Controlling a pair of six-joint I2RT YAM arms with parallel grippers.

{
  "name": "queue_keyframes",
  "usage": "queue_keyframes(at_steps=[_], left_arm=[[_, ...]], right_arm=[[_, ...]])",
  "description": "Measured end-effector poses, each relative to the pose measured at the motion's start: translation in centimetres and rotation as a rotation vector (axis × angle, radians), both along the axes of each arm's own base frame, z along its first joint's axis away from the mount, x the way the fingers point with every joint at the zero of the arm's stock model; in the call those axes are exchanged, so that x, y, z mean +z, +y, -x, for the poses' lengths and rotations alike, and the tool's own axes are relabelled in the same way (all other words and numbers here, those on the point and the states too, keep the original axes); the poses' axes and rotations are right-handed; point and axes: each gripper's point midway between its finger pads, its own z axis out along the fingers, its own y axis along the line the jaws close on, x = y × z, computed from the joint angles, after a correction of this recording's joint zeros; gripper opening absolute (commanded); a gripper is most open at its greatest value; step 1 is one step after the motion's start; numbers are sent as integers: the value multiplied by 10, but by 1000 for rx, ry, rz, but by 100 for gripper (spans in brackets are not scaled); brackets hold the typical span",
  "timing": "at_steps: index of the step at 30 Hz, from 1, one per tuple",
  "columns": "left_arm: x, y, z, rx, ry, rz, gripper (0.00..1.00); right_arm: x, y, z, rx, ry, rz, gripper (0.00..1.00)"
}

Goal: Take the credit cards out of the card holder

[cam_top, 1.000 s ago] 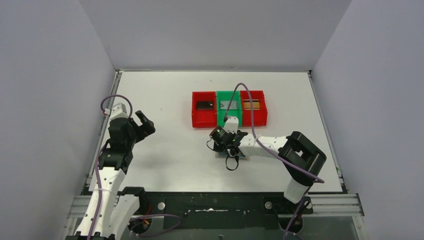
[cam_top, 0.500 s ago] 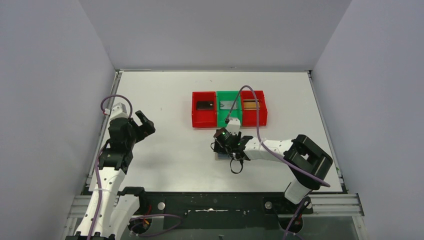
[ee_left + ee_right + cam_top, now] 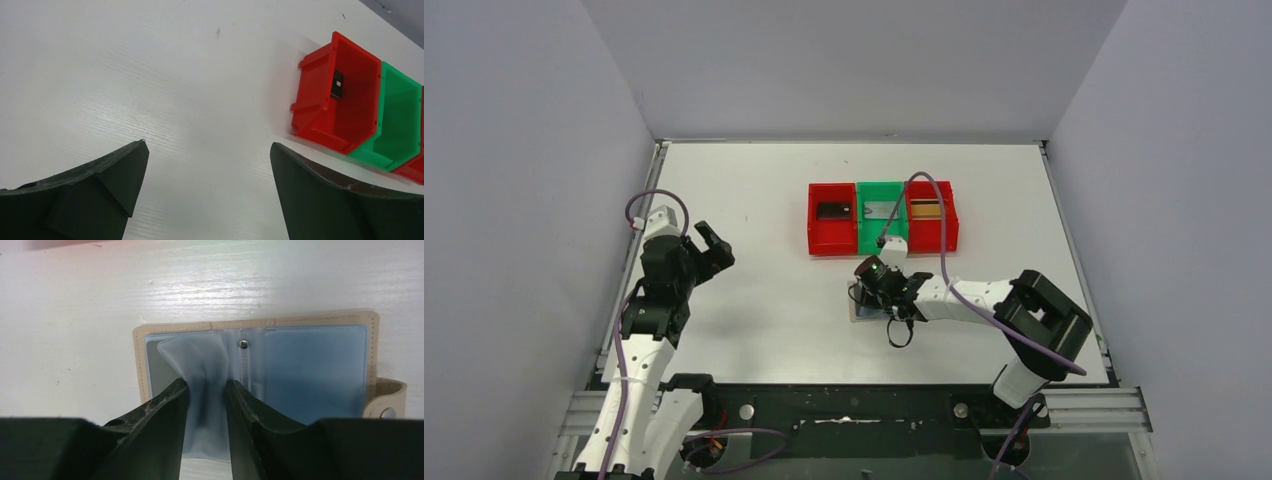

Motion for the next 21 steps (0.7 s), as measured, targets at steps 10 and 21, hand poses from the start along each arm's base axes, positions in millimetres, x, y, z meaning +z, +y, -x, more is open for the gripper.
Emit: queue_keyframes(at_steps=[10,21], left_arm=[[-1,-30,1,-158,9,71,94],[-1,-201,34,-770,59,193,92]], right_arm=[[13,6,0,20,24,-162,26],[14,-2,-9,-7,63,-403,29]])
